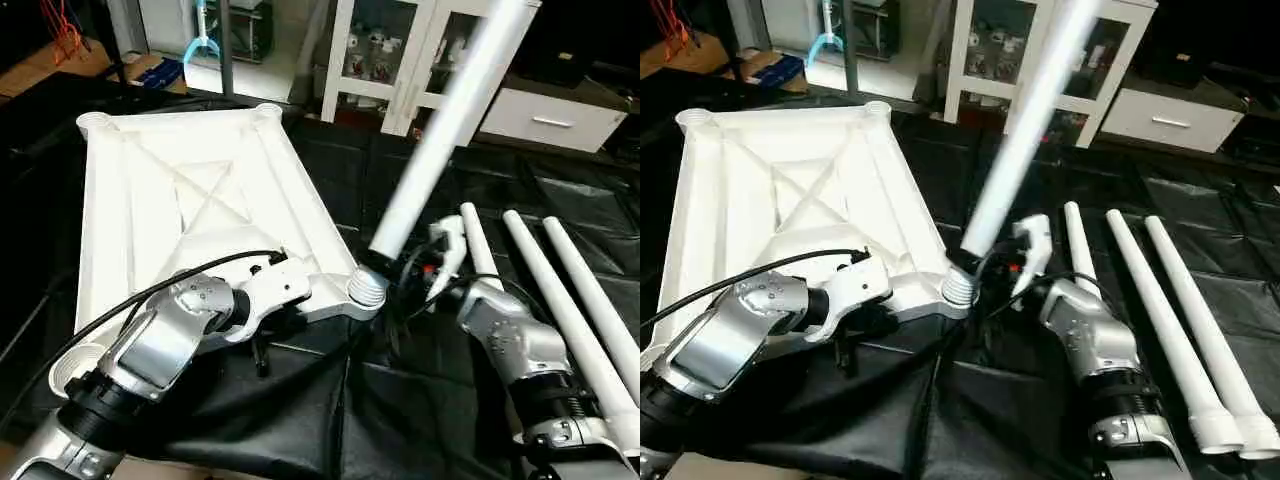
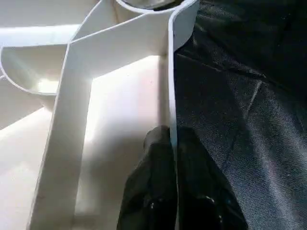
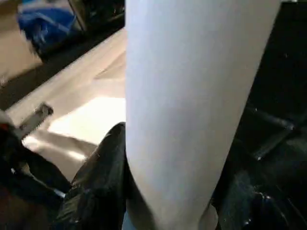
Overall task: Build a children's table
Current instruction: Pick table leg
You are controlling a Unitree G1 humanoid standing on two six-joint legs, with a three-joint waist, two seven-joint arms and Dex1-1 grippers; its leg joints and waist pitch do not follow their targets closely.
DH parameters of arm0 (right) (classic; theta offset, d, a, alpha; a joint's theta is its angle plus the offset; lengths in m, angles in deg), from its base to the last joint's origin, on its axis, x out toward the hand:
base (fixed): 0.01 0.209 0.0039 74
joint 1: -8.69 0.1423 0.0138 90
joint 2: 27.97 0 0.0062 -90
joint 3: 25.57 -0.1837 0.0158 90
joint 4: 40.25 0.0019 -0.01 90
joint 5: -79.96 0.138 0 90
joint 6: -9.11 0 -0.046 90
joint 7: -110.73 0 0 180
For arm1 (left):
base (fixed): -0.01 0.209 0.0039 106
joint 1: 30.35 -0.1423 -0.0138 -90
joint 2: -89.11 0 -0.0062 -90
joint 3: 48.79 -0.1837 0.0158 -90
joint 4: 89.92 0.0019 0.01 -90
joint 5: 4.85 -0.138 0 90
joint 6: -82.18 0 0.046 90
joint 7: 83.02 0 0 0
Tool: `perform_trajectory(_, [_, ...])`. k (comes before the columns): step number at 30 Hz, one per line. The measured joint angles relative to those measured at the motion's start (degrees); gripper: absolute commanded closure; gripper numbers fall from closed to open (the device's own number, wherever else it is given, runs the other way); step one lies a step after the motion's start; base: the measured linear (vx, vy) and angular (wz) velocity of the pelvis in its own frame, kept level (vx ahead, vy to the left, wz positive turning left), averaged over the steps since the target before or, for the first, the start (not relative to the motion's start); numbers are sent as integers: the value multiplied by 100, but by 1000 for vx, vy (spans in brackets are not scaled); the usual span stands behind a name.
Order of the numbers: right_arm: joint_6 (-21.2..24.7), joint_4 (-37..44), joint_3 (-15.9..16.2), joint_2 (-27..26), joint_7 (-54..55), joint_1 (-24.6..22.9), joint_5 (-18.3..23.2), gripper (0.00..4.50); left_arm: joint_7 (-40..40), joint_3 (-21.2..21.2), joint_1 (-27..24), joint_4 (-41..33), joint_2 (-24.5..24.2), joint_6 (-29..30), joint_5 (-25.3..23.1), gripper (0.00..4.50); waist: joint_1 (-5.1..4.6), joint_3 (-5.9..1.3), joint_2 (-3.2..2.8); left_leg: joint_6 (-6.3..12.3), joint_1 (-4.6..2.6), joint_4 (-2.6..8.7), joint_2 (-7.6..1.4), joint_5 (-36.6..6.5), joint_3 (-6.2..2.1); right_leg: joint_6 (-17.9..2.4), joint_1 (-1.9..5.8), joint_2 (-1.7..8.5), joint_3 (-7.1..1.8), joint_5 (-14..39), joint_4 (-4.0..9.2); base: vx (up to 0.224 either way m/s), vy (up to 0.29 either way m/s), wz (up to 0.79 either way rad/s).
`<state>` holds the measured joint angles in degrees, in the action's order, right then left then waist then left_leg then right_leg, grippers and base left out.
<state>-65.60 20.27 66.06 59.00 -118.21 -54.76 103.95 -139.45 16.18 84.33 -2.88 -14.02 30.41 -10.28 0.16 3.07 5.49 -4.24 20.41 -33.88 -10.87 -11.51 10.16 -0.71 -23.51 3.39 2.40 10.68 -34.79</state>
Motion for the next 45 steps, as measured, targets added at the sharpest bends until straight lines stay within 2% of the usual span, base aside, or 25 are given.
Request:
perform_trajectory(4, [-184,27,62,0,1,-45,-72,264,0,-13,-1,0,-17,-27,0,450,-5,0,3,0,-3,2,0,0,-2,1,10,0,2,1,19,0,0,0])
perform_trajectory(9, [-621,30,145,-4,5,-197,-222,264,28,-62,0,4,-11,-55,0,450,-10,-8,17,3,-3,12,1,-2,-5,1,22,-1,5,0,47,0,0,0])
perform_trajectory(23, [-1907,94,68,-136,7,-888,-190,264,38,-210,30,-7,55,-108,13,450,23,-22,29,7,-15,69,0,-5,4,15,73,-2,-6,11,78,0,0,0])
perform_trajectory(35, [-2674,99,91,-163,21,-1186,-240,264,48,-274,68,16,82,-146,9,450,24,-23,30,7,0,75,1,-5,5,62,80,-1,-13,41,85,0,0,0])
perform_trajectory(43, [-2907,77,99,-167,40,-1255,-244,264,59,-293,73,16,99,-174,6,450,25,-23,27,7,10,76,1,-5,6,62,82,1,-14,42,85,0,0,0])
perform_trajectory(45, [-3258,45,110,-225,176,-1316,-418,264,78,-293,76,25,110,-179,3,450,25,-21,23,7,11,78,1,-5,6,64,83,1,-15,44,87,0,0,0])
